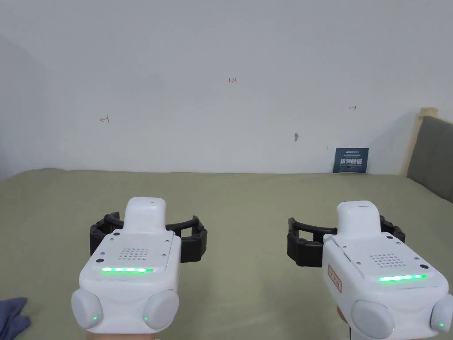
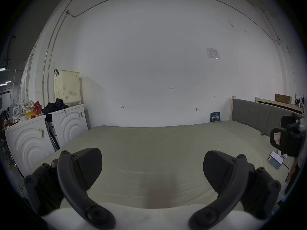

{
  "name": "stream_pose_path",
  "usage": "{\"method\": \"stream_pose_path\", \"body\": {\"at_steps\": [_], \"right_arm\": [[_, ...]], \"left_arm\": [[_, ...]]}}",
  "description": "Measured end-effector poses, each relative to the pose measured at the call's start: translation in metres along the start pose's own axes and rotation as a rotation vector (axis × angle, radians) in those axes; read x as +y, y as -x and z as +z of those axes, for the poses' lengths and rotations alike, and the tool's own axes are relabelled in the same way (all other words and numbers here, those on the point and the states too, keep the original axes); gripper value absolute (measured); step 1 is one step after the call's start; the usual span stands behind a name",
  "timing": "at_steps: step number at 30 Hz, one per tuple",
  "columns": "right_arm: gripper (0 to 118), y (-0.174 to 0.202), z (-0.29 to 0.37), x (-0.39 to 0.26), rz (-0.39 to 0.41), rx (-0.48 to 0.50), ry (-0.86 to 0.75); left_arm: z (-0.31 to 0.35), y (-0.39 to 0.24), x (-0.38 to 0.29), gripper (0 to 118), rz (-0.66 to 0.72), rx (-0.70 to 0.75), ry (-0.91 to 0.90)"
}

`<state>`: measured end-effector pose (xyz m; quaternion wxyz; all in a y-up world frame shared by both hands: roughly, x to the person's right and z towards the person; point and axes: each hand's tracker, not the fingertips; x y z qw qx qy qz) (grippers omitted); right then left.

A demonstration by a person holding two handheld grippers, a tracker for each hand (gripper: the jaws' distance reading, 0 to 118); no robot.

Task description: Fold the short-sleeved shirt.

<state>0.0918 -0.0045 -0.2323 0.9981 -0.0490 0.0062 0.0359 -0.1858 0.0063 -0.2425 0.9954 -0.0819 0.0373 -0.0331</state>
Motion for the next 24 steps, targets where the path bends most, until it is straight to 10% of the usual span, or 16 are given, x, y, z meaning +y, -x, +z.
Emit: {"method": "stream_pose_path", "body": {"at_steps": [6,24], "right_arm": [[118,0.012,-0.007,0.006,0.033,-0.121,0.129],[118,0.000,0.001,0.015,-0.030,-0.034,-0.011]], "left_arm": [[-0.001,0.001,0.002,118,-0.001,-0.001,0.010],[-0.002,0.002,0.005,118,0.005,-0.018,0.026]]}}
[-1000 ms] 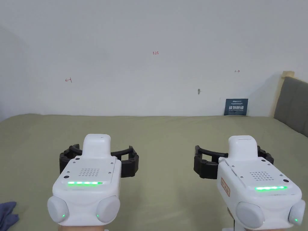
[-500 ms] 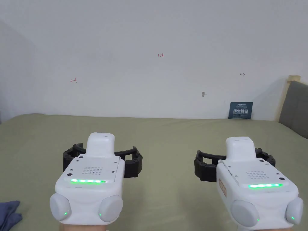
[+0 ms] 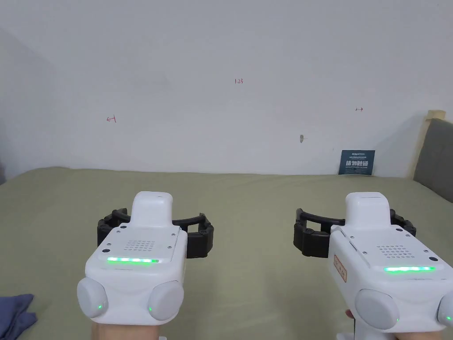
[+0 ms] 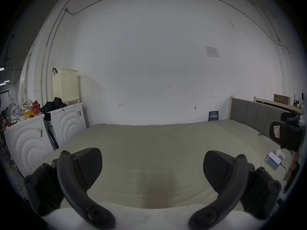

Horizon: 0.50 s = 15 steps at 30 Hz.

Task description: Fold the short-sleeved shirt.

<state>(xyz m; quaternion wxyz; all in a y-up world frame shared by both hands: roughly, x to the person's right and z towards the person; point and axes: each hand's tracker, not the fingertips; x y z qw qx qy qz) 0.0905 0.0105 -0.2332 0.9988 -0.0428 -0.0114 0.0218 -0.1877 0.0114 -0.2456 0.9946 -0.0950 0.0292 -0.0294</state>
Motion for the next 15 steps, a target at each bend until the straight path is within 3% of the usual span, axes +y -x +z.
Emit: {"method": "stream_pose_path", "body": {"at_steps": [4,10,15], "right_arm": [[118,-0.0040,0.0009,0.0009,-0.043,0.041,0.035],[118,0.0052,0.0020,-0.0013,0.037,-0.102,0.022],[118,-0.0010,0.0053,0.0001,-0.027,-0.019,0.031]], "left_arm": [[0.0006,0.0002,0.0007,118,0.000,-0.001,-0.002],[0.0014,0.0005,0.0026,118,0.004,-0.006,-0.003],[0.0009,0.0013,0.0017,118,0.004,-0.006,0.005]]}}
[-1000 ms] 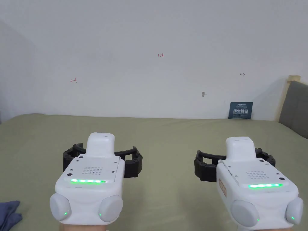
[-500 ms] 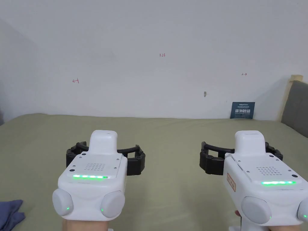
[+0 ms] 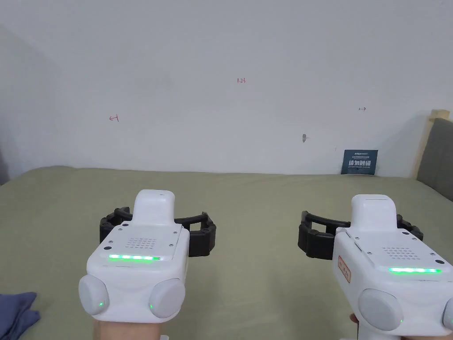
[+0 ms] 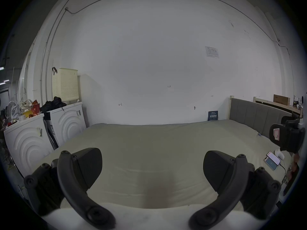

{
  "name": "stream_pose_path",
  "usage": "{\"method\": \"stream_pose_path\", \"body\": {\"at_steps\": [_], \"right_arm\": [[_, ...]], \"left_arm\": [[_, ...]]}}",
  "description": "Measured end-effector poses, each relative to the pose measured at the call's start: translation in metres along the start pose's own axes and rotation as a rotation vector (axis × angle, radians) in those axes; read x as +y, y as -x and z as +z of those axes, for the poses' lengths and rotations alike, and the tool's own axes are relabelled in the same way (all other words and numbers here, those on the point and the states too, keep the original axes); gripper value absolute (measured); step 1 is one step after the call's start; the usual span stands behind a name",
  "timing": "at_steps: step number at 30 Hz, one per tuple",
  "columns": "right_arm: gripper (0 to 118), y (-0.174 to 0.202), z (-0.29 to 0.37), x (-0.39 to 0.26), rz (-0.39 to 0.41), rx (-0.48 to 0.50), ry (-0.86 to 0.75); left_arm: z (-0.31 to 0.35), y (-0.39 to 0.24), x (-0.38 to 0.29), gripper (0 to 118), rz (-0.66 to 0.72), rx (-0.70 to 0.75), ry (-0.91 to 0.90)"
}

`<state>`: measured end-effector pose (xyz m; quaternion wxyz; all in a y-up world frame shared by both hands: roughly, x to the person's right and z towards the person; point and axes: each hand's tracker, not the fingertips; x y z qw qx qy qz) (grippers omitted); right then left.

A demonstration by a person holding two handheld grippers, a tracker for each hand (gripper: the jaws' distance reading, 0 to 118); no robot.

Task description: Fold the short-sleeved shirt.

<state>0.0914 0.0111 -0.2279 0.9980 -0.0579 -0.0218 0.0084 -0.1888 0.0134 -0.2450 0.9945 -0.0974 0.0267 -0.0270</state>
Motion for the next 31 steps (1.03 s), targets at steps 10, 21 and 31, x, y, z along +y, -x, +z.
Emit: {"method": "stream_pose_path", "body": {"at_steps": [10,21,31], "right_arm": [[118,0.000,-0.003,-0.003,-0.026,-0.005,0.009],[118,0.004,-0.009,-0.005,0.042,0.074,0.057],[118,0.015,-0.007,-0.002,0.078,-0.028,0.057]], "left_arm": [[0.000,-0.002,0.000,118,0.001,0.004,0.005],[-0.001,-0.005,-0.001,118,0.007,-0.013,0.018],[-0.006,-0.006,-0.001,118,0.009,-0.023,0.032]]}}
